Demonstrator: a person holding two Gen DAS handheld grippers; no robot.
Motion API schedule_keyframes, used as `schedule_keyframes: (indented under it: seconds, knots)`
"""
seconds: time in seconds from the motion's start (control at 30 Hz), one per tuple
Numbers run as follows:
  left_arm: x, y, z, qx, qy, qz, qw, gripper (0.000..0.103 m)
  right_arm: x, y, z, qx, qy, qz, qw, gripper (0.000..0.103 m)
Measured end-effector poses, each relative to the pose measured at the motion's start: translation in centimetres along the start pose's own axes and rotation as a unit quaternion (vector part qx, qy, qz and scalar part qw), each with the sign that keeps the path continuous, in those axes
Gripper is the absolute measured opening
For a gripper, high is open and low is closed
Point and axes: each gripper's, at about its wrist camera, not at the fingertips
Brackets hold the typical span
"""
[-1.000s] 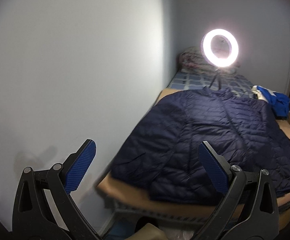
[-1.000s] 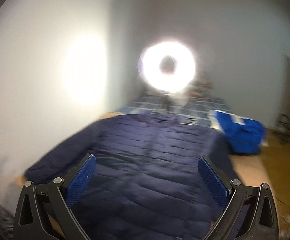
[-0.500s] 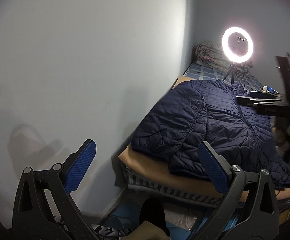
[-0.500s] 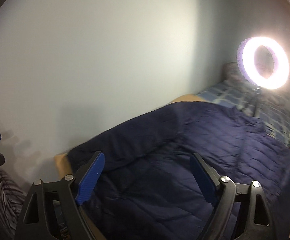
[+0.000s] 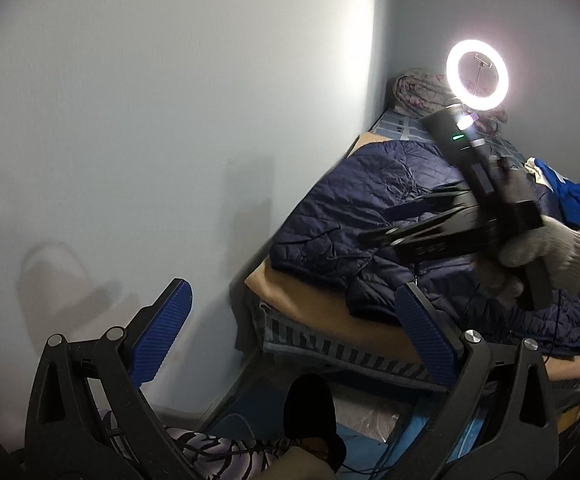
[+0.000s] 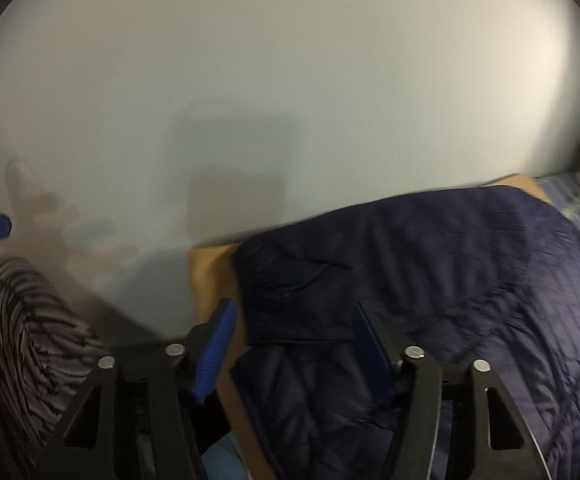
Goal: Fold large clothes
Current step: 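Reach the right tool to the jacket sleeve cuff and grasp it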
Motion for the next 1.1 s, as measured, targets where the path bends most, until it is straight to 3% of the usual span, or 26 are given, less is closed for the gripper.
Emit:
schedule_keyframes:
  seconds: [0.13, 0.3, 0.6, 0.8, 1.03, 1.1]
  knots:
    - [-0.2, -0.3, 0.2, 0.000, 0.001, -0.001, 1.0000, 0.103, 3.6, -2.6, -0.2, -0.056, -0.047, -0.024, 0.997, 0.054]
    - [-0.2, -1.0, 0.4, -0.006, 0.000, -0.004, 1.0000, 0.103, 7.3, -4.5, -0.3, -0.114, -0.097, -0.023, 0.989, 0.053]
    - [0.4, -1.5, 0.4, -0.011, -0.005, -0.001, 0.9999, 0.101, 11.9, -5.9, -0.2, -0.142, -0.142, -0.003, 0.980, 0.053]
    - [0.5, -1.0, 0.2, -0.005, -0.001, 0.001, 1.0000, 0.101, 14.5, -6.2, 0.1, -0.132, -0.155, 0.002, 0.979, 0.046]
    - [0.9, -0.3, -0.1, 0.002, -0.002, 0.002, 1.0000, 0.100, 14.1, -4.4, -0.7, -0.072, -0.142, -0.027, 0.987, 0.009]
    - [0.9, -0.1, -0.4, 0.007, 0.000, 0.001, 1.0000, 0.100, 13.8, -3.9, -1.0, -0.040, -0.133, -0.041, 0.989, 0.008]
Point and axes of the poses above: each gripper's, at about its wrist camera, not at the fingertips, and x roughly the way its jaws point, y to its right, z to its underside, and after that the axes turned 2 degrees about z, right-handed
